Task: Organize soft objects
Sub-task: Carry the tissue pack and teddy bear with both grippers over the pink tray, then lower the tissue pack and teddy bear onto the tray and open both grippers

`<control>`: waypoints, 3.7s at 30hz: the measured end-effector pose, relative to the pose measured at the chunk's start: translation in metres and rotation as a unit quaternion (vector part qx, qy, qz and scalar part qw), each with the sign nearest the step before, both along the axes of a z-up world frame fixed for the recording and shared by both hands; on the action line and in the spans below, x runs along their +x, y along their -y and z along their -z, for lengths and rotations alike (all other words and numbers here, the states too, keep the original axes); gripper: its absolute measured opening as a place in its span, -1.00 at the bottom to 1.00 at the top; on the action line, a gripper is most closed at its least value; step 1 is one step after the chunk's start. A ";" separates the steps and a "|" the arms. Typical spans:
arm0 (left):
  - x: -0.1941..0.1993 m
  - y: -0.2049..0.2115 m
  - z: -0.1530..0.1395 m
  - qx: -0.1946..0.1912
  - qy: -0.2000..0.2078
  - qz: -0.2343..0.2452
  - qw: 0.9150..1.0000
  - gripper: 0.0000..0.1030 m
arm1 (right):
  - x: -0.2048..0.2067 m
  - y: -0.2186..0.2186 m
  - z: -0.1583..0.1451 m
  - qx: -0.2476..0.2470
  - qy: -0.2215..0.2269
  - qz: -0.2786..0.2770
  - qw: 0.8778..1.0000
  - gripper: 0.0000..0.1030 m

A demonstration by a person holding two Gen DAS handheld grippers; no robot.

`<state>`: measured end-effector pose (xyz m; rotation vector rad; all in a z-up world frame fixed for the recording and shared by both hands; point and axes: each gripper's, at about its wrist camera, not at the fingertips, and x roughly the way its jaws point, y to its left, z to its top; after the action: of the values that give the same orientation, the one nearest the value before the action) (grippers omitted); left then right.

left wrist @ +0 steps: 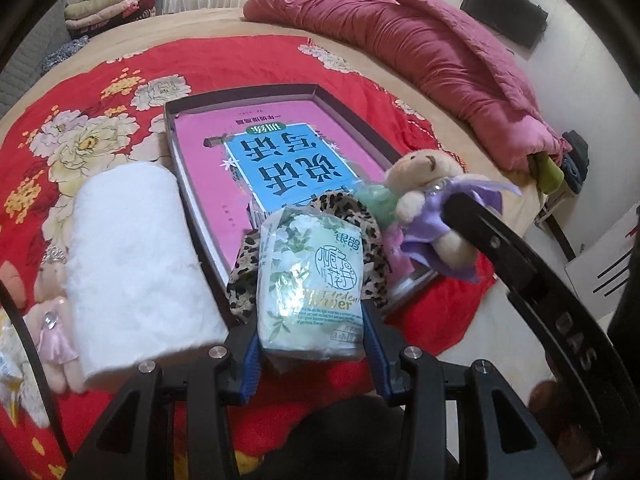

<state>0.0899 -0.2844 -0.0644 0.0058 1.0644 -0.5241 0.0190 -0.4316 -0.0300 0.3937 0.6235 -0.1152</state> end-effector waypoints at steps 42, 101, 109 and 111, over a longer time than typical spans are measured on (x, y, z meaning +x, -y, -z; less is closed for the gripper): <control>0.010 0.041 0.011 0.047 0.028 0.025 0.998 -0.14 | 0.017 0.028 0.046 0.039 -0.063 0.004 0.997 -0.36; 0.006 0.006 -0.014 0.013 0.010 0.007 1.000 -0.07 | 0.001 0.046 0.034 0.008 -0.045 0.081 0.996 0.11; 0.000 0.006 -0.028 0.011 0.024 0.011 1.000 -0.04 | 0.001 0.044 0.032 0.003 -0.042 0.083 0.996 0.32; -0.002 0.006 -0.031 0.011 0.027 0.011 1.000 -0.04 | 0.001 0.043 0.031 0.003 -0.041 0.083 0.996 0.33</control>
<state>0.0881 -0.2900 -0.0334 0.0509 1.0172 -0.5297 0.0203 -0.4749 -0.0613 0.4475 0.6720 -0.2894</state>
